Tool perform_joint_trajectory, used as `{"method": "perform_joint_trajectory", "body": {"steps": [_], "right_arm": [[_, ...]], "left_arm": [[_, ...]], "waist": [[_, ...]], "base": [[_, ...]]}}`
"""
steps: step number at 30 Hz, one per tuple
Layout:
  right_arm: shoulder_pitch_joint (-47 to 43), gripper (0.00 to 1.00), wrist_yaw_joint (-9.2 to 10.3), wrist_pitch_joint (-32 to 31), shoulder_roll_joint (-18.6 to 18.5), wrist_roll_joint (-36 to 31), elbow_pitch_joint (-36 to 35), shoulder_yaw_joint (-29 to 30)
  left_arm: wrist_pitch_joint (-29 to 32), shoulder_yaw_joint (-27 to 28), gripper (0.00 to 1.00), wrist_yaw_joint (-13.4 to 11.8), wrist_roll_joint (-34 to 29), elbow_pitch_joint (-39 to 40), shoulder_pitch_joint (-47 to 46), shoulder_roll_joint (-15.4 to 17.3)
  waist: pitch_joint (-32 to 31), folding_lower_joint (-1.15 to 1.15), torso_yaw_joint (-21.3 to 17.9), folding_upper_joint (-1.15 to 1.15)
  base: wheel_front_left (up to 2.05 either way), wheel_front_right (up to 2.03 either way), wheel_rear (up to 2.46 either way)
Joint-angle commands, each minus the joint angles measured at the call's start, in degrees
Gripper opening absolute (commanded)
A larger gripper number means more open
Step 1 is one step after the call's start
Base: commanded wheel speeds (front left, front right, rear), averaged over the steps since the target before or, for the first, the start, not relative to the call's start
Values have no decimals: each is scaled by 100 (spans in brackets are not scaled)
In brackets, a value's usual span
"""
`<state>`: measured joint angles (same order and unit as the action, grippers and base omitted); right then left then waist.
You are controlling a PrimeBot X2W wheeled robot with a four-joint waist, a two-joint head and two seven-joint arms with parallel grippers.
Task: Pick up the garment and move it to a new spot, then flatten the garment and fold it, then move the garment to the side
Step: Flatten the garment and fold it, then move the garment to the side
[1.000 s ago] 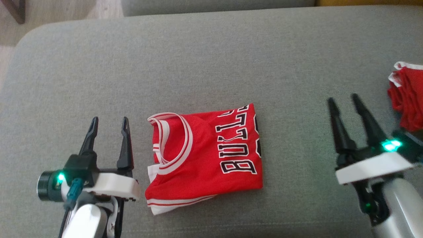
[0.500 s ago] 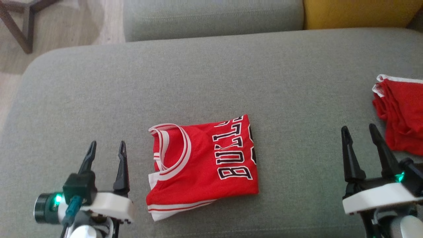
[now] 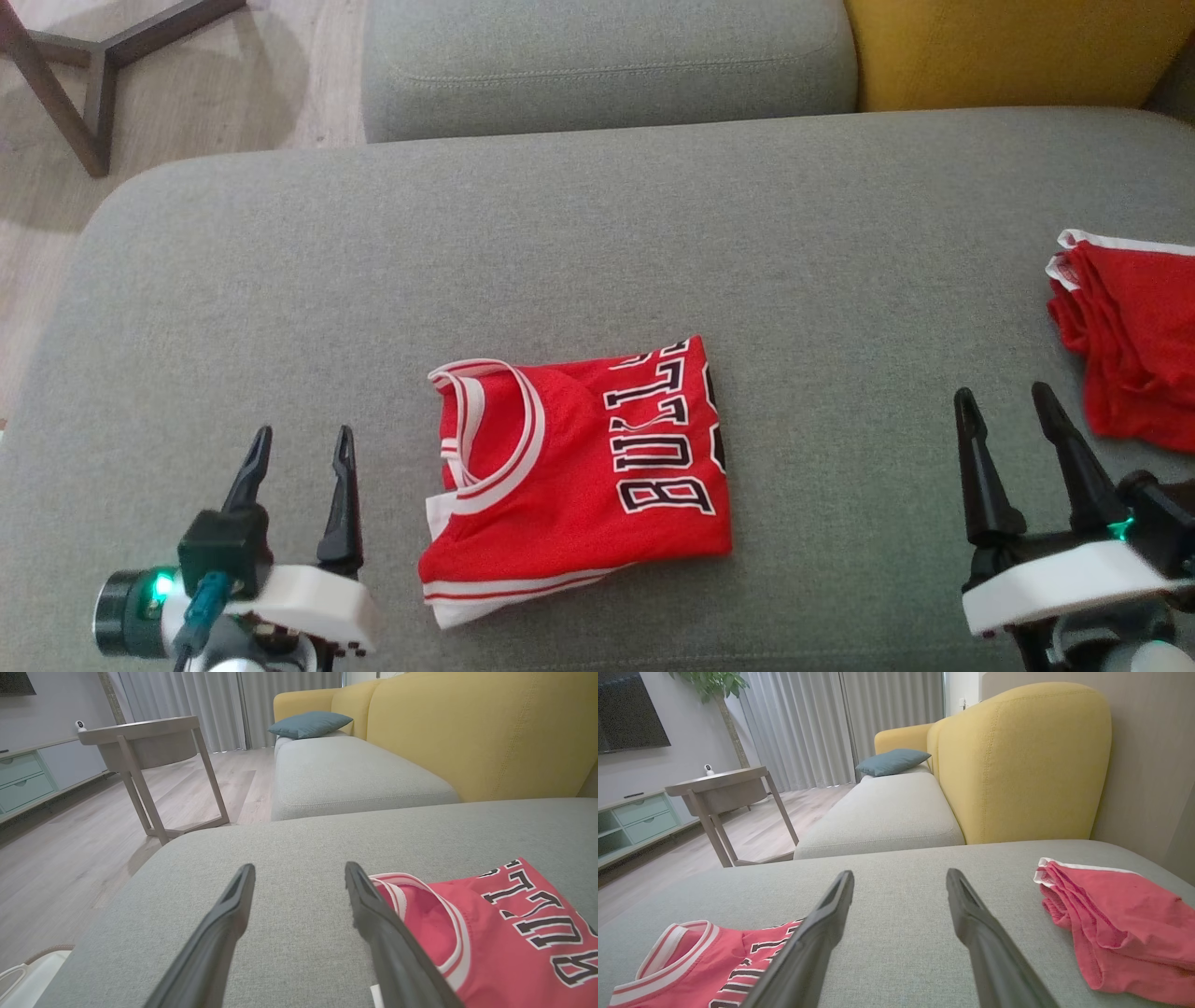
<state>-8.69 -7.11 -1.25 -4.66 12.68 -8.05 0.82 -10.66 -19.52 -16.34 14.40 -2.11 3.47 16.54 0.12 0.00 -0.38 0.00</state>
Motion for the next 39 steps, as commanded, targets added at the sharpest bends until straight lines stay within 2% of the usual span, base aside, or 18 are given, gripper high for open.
{"method": "perform_joint_trajectory", "body": {"steps": [1,24,29,34,39], "right_arm": [[125,100,-37,-44,-41,-15,-233,-95],[105,100,-37,-137,12,-46,-222,-77],[179,100,-37,-255,-35,-45,-152,-99],[435,100,-37,-473,-172,16,192,-395],[851,100,-37,-602,-295,137,817,-1085]], "left_arm": [[-9,226,100,-58,22,194,-227,145],[-12,170,100,-142,56,193,-242,178],[-19,121,100,-158,6,262,-370,176],[-74,70,100,-170,-59,333,-600,128],[-163,30,100,-178,-131,400,-888,59]], "waist": [[9,0,2,0],[-12,0,8,0],[156,0,87,0],[439,0,226,0],[791,0,436,0]], "base": [[0,0,0],[0,0,0],[0,0,0],[0,0,0],[0,0,0]]}}
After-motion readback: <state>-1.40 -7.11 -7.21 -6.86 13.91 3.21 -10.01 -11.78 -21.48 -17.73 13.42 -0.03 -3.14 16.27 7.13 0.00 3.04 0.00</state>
